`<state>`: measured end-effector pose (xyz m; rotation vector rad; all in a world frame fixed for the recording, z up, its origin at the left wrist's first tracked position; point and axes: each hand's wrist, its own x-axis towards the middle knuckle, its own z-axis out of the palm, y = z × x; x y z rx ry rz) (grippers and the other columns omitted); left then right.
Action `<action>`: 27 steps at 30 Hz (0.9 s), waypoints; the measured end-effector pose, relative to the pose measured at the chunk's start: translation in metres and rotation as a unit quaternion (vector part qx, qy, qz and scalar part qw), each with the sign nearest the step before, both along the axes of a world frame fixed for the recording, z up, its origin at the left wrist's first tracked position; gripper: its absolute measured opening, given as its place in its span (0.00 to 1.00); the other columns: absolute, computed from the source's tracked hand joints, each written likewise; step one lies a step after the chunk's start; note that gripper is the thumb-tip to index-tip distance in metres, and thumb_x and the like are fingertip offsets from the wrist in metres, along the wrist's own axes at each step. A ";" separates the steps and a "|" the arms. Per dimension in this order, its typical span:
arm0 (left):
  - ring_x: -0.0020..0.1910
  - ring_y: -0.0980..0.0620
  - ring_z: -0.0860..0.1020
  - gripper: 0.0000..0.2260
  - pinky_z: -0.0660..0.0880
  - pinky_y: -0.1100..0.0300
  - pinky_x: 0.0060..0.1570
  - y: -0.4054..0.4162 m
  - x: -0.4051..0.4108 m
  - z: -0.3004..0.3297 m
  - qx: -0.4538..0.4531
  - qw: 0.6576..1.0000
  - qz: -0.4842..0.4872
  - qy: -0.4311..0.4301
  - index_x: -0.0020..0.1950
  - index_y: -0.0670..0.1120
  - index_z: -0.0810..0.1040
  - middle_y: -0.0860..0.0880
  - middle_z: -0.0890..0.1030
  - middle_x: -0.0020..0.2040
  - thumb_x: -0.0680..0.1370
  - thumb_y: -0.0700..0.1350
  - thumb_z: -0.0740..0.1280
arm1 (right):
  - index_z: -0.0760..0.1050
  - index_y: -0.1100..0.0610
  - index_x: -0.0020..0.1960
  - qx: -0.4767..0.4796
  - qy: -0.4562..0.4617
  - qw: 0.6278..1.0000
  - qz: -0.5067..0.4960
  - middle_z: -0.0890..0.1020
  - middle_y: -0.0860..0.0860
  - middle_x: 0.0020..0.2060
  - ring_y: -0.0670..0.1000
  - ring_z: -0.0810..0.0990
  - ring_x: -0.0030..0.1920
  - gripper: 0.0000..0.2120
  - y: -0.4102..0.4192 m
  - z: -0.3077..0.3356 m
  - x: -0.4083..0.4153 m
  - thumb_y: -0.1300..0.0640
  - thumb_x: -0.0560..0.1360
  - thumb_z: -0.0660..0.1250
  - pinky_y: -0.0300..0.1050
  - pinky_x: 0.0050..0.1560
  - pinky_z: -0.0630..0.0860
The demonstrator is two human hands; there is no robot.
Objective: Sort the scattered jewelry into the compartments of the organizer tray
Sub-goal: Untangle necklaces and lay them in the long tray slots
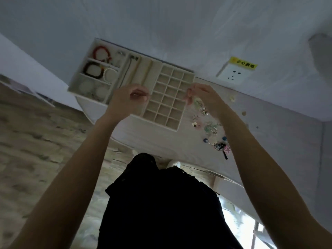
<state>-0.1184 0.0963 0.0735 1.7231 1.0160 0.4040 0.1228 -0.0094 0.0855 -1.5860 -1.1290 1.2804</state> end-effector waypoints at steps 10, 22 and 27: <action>0.35 0.61 0.79 0.06 0.76 0.67 0.42 0.022 -0.094 -0.042 -0.003 0.971 0.234 0.047 0.46 0.49 0.78 0.55 0.81 0.39 0.73 0.41 0.73 | 0.74 0.54 0.41 -0.081 0.048 0.990 -0.103 0.66 0.43 0.23 0.42 0.64 0.24 0.09 0.092 -0.016 -0.037 0.62 0.79 0.61 0.37 0.31 0.68; 0.41 0.63 0.78 0.08 0.72 0.76 0.45 0.013 -0.088 -0.055 -0.005 0.981 0.183 0.059 0.51 0.43 0.81 0.51 0.82 0.43 0.73 0.37 0.72 | 0.78 0.53 0.45 -0.032 -0.238 0.967 -0.084 0.81 0.49 0.38 0.47 0.78 0.37 0.06 0.179 -0.041 -0.058 0.53 0.74 0.63 0.48 0.45 0.77; 0.38 0.66 0.76 0.07 0.70 0.79 0.43 0.013 -0.064 -0.059 0.011 0.976 0.210 0.063 0.49 0.44 0.81 0.52 0.80 0.41 0.73 0.36 0.71 | 0.80 0.58 0.47 -0.016 -0.316 0.947 -0.059 0.83 0.53 0.40 0.54 0.82 0.41 0.12 0.196 -0.047 -0.059 0.52 0.73 0.61 0.52 0.47 0.79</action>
